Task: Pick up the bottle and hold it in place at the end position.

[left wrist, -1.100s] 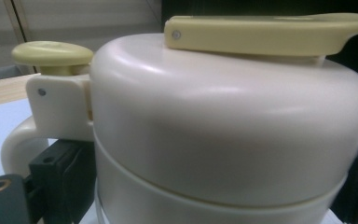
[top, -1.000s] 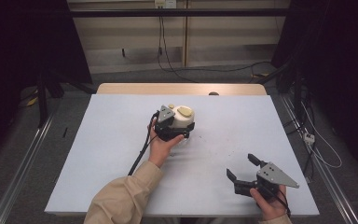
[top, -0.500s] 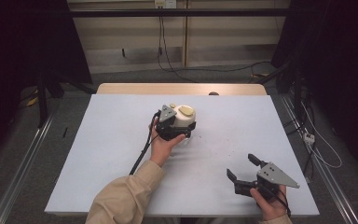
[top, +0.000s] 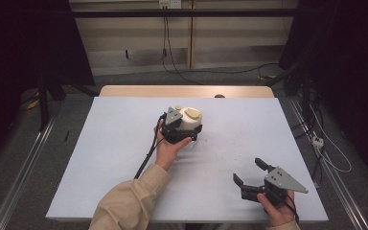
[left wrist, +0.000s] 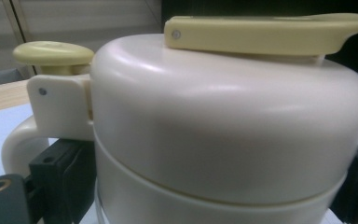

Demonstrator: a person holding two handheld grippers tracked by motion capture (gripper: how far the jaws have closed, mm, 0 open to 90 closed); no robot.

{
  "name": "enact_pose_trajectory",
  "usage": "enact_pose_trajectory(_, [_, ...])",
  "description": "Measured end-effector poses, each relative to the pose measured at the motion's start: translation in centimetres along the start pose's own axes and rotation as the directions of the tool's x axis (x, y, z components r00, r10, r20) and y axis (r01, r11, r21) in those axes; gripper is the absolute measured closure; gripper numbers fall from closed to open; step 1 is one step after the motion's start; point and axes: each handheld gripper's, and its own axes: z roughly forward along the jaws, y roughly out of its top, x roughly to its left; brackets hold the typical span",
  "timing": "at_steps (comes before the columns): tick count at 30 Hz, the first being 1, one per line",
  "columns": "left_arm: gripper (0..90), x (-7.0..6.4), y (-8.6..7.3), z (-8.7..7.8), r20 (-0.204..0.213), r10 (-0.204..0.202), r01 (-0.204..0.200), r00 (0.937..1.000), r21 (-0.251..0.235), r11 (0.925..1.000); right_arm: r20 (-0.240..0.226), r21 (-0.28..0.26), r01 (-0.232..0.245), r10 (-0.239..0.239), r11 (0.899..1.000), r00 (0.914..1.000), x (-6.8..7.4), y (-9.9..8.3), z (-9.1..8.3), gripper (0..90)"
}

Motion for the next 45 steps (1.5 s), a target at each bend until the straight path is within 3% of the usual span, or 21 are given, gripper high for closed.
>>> enact_pose_trajectory(45, [6.2, -0.59, -0.36, 0.59, -0.001, 0.012, -0.012, 0.9999, 0.008, 0.9999, -0.003, 0.000, 0.000, 0.000, 1.000, 1.0000, -0.02, -0.02, 0.02, 5.3])
